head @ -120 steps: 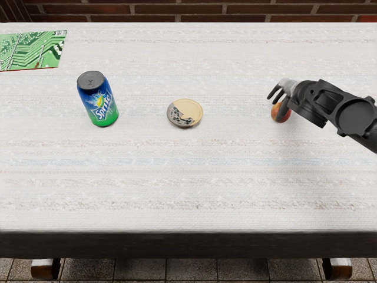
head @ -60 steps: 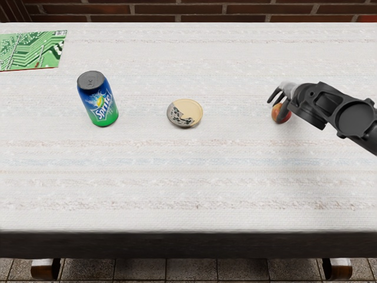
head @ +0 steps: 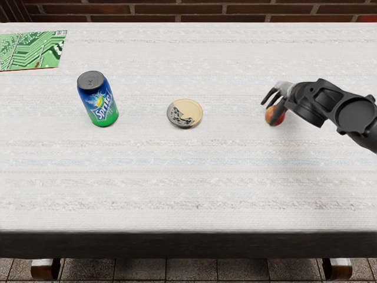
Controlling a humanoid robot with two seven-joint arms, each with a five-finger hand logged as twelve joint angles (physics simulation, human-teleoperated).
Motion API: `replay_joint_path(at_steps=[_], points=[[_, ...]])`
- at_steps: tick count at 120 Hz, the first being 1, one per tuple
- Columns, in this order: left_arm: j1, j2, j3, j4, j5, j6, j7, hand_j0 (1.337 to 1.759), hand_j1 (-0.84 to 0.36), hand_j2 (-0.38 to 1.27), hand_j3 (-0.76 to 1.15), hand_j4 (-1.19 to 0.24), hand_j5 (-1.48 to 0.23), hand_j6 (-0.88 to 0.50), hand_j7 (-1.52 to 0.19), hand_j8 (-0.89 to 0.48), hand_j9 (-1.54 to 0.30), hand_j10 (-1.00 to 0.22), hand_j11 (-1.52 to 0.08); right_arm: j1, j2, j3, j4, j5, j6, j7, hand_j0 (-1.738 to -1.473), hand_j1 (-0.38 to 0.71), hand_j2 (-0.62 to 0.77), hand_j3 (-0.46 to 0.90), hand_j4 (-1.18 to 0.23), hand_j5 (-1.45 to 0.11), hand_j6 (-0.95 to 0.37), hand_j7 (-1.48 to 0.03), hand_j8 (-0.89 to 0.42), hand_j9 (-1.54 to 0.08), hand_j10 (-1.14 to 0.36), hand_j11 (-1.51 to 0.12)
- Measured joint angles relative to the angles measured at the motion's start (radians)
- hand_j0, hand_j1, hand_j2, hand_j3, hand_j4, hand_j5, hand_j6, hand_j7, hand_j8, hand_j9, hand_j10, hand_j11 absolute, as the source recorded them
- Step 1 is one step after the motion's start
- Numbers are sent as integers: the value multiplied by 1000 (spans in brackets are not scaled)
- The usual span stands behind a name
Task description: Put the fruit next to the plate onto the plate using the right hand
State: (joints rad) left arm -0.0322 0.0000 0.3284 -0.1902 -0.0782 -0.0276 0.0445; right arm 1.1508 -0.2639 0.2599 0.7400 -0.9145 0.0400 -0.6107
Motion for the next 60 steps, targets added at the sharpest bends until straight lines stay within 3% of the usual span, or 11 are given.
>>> replay_joint_path(at_steps=[32, 60], points=[[0, 0, 0, 0, 0, 0, 0, 1658, 71, 46, 0, -232, -301, -232, -301, -232, -301, -232, -301, 30, -3, 9, 29, 14, 0, 0, -1658, 251, 192, 0, -569, -761, -561, -750, -387, -757, -487, -760], [1, 0, 0, 0, 0, 0, 0, 1658, 71, 46, 0, -232, -301, -232, -301, -232, -301, -232, -301, 46, -9, 55, 120, 17, 2, 0, -1658, 255, 213, 0, -571, -767, -567, -755, -393, -759, -485, -760]])
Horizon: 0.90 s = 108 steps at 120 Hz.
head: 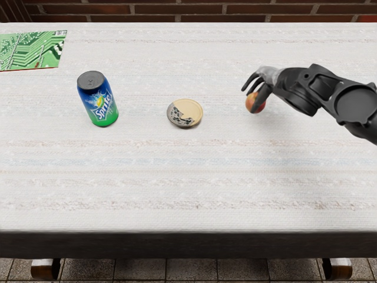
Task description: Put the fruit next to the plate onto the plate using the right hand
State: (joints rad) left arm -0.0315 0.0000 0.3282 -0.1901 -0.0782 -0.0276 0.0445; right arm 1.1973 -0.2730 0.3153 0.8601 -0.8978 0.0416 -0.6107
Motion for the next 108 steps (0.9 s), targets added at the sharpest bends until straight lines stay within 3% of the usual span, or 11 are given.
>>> replay_joint_path(at_steps=[108], points=[[0, 0, 0, 0, 0, 0, 0, 1658, 71, 46, 0, -232, -301, -232, -301, -232, -301, -232, -301, 31, 132, 54, 13, -2, -11, 0, -1658, 252, 196, 0, -572, -767, -562, -755, -388, -763, -482, -760]])
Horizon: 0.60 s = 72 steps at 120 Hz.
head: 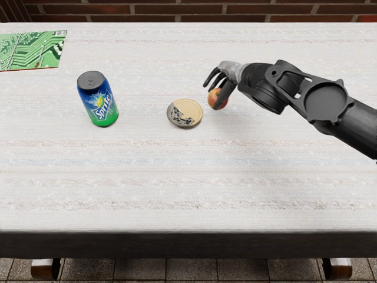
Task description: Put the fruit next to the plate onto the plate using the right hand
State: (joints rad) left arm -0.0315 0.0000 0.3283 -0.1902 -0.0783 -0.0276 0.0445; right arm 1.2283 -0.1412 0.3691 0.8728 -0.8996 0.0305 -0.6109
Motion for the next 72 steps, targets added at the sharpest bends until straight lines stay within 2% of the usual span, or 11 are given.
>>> replay_joint_path(at_steps=[32, 72], points=[[0, 0, 0, 0, 0, 0, 0, 1658, 71, 46, 0, -232, -301, -232, -301, -232, -301, -232, -301, 7, 48, 10, -22, 0, -18, 0, -1658, 254, 202, 0, -571, -766, -562, -755, -389, -760, -485, -758], [0, 0, 0, 0, 0, 0, 0, 1658, 71, 46, 0, -232, -301, -232, -301, -232, -301, -232, -301, 28, 134, 10, -97, -1, -64, 0, -1658, 254, 198, 0, -572, -764, -560, -754, -388, -756, -483, -756]])
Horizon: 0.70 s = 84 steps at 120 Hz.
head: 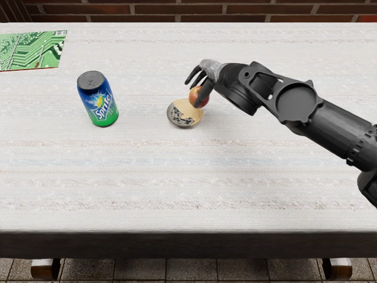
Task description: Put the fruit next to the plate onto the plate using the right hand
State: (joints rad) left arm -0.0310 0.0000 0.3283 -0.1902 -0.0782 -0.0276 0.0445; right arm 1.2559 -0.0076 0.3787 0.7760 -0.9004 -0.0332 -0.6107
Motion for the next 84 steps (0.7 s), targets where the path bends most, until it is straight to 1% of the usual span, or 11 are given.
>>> replay_joint_path(at_steps=[52, 71, 84], points=[[-1, 0, 0, 0, 0, 0, 0, 1658, 71, 46, 0, -232, -301, -232, -301, -232, -301, -232, -301, 0, 7, 0, -12, 0, -33, 0, -1658, 253, 190, 0, -571, -759, -557, -752, -387, -751, -482, -751], [-1, 0, 0, 0, 0, 0, 0, 1658, 71, 46, 0, -232, -301, -232, -301, -232, -301, -232, -301, -16, 8, 0, -3, 1, -33, 0, -1658, 252, 178, 0, -567, -750, -555, -744, -387, -742, -480, -743], [-1, 0, 0, 0, 0, 0, 0, 1658, 71, 46, 0, -232, -301, -232, -301, -232, -301, -232, -301, -39, 8, -1, -1, 1, -33, 15, -1658, 246, 162, 0, -564, -746, -555, -740, -386, -737, -480, -739]])
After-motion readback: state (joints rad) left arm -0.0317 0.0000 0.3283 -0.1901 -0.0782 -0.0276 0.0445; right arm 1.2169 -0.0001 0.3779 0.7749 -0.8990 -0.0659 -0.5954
